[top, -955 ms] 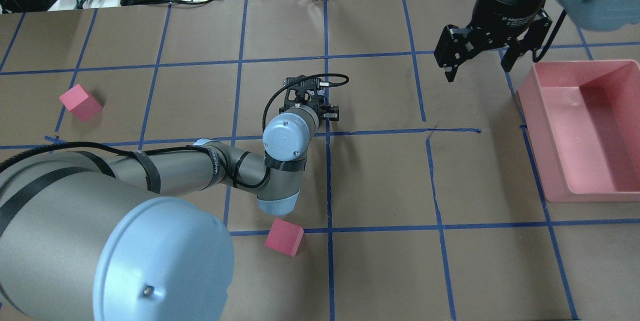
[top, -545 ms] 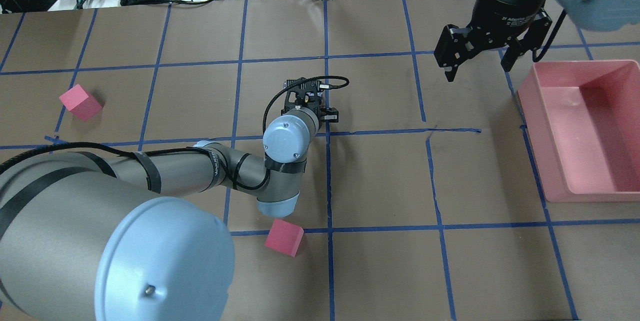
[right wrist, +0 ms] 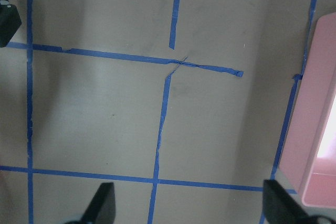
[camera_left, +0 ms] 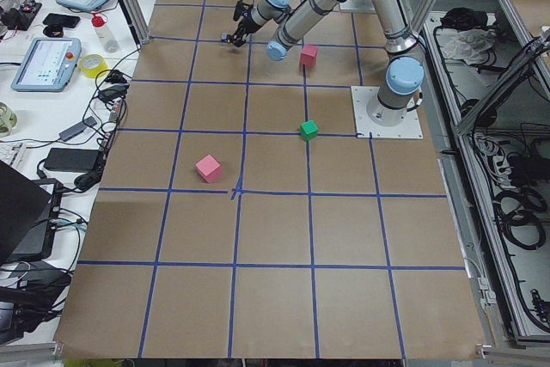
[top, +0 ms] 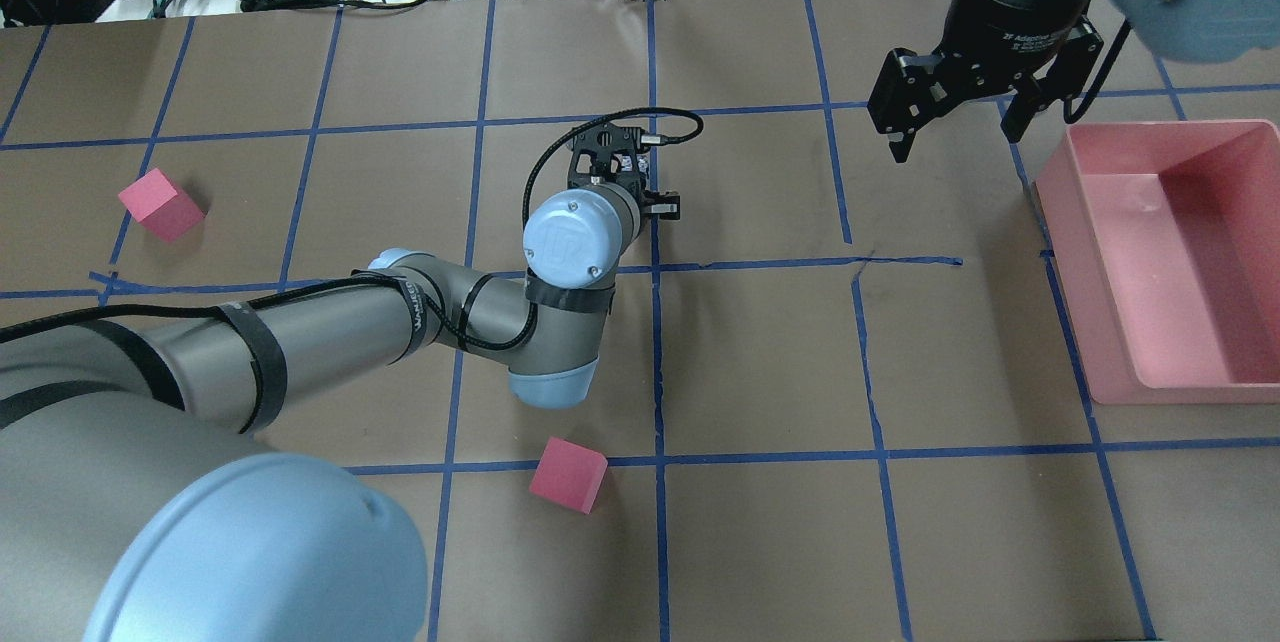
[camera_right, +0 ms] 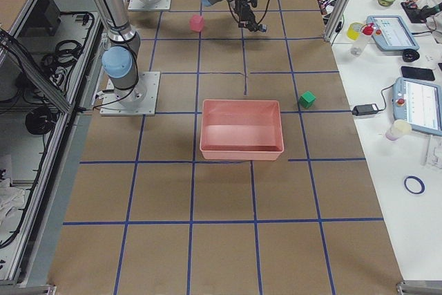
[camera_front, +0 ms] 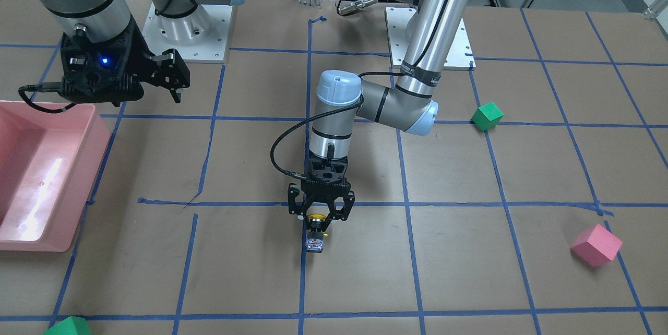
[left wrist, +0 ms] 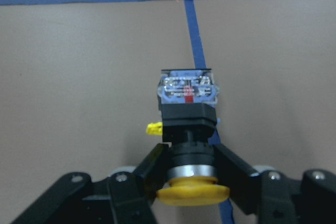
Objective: Align button upright
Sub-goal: 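Lift the button with the left gripper and rotate it cap-up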
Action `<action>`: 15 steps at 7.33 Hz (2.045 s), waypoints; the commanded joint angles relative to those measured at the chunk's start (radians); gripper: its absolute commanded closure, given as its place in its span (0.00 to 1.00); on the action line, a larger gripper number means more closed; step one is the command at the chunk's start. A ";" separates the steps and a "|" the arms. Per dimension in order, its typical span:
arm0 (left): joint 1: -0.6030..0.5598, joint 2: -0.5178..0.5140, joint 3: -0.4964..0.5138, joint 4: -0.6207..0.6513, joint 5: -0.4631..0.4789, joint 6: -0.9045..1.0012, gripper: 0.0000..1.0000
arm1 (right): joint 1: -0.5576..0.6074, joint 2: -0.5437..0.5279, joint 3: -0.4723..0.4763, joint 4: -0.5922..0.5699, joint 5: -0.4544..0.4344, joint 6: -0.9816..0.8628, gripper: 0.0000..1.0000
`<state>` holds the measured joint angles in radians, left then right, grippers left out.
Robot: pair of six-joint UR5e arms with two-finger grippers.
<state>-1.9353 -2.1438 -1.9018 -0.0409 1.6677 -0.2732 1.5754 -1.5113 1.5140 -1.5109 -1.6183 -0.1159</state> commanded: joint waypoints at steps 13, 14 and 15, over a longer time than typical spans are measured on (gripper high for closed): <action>0.151 0.038 0.351 -1.208 -0.548 -0.397 1.00 | 0.000 -0.001 0.000 0.000 -0.002 0.007 0.00; 0.151 0.032 0.349 -1.208 -0.549 -0.399 1.00 | 0.000 -0.001 0.000 0.000 -0.002 0.004 0.00; 0.151 0.029 0.340 -1.206 -0.554 -0.400 1.00 | 0.000 -0.001 0.000 0.000 -0.002 0.005 0.00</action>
<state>-1.7846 -2.1095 -1.5535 -1.2478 1.1192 -0.6702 1.5754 -1.5125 1.5140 -1.5110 -1.6199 -0.1106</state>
